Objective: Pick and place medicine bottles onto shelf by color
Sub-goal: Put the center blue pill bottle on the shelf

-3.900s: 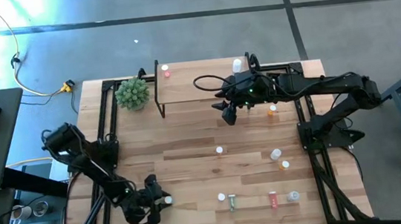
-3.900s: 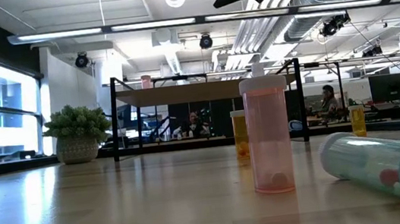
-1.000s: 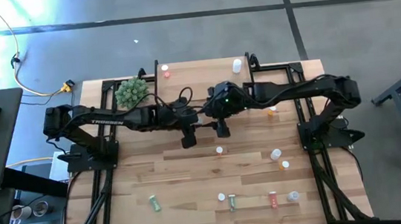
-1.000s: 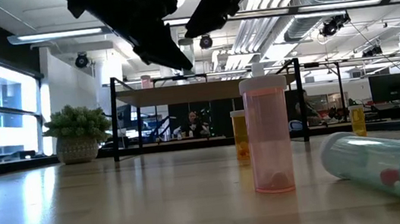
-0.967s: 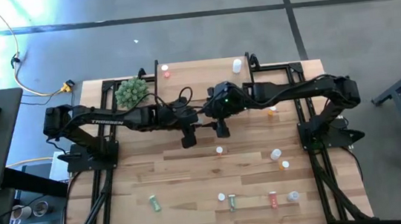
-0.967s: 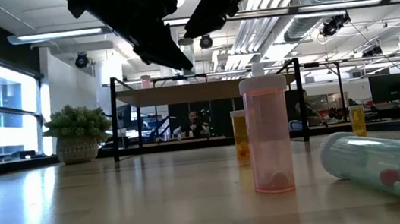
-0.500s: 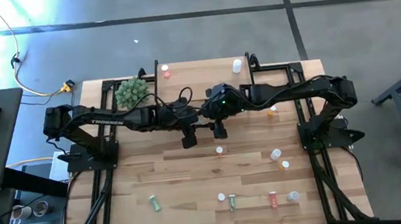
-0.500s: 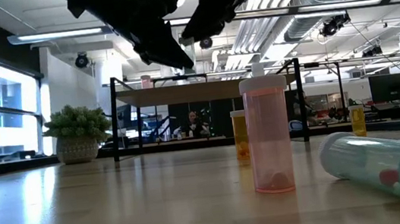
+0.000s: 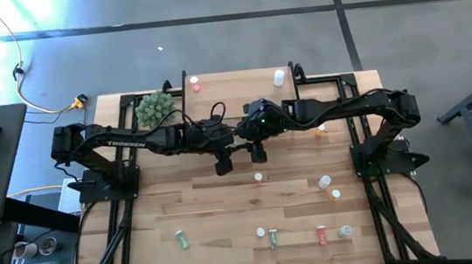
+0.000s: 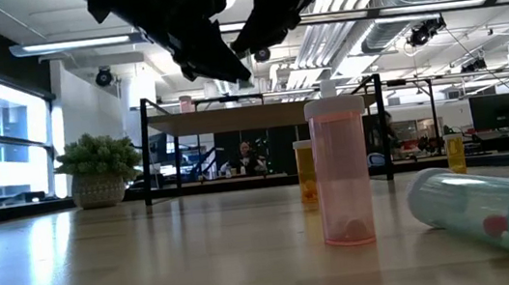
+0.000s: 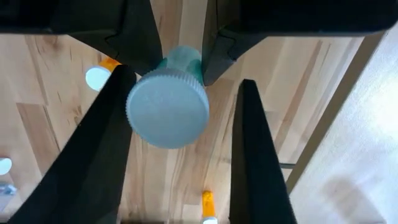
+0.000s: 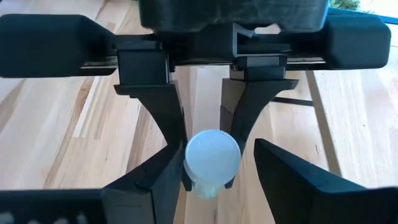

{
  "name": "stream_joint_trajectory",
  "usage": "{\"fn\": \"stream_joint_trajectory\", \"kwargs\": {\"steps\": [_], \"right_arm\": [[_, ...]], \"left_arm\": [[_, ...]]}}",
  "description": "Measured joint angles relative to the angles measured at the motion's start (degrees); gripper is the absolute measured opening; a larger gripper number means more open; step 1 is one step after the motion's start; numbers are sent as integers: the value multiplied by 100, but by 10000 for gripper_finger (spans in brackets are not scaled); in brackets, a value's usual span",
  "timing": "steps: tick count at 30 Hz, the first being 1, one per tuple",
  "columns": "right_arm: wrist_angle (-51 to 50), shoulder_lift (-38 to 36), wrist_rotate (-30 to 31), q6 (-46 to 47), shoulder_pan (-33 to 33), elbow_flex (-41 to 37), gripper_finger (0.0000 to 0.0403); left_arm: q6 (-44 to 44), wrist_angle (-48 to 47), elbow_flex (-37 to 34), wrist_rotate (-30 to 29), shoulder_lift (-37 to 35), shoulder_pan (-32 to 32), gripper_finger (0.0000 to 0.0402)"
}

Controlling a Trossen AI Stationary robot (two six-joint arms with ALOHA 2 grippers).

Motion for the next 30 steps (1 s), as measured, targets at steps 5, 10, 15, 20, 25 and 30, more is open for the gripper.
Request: {"fn": "stream_joint_trajectory", "kwargs": {"steps": [5, 10, 15, 20, 25, 30], "right_arm": [[0, 0, -9, 0, 0, 0, 151], [-15, -2, -11, 0, 2, 0, 116], [-17, -2, -9, 0, 2, 0, 103], [-16, -2, -9, 53, 2, 0, 107], [-11, -2, 66, 107, 0, 0, 107], [-34, -4, 352, 114, 0, 5, 107]], "left_arm": [[0, 0, 0, -1, 0, 0, 88], [-2, 2, 0, -12, 0, 0, 88], [-4, 0, -2, -28, 0, 0, 88], [-38, 2, -2, -48, 0, 0, 88], [-192, -2, -2, -260, 0, 2, 95], [-192, -43, -2, -264, 0, 7, 133]]}}
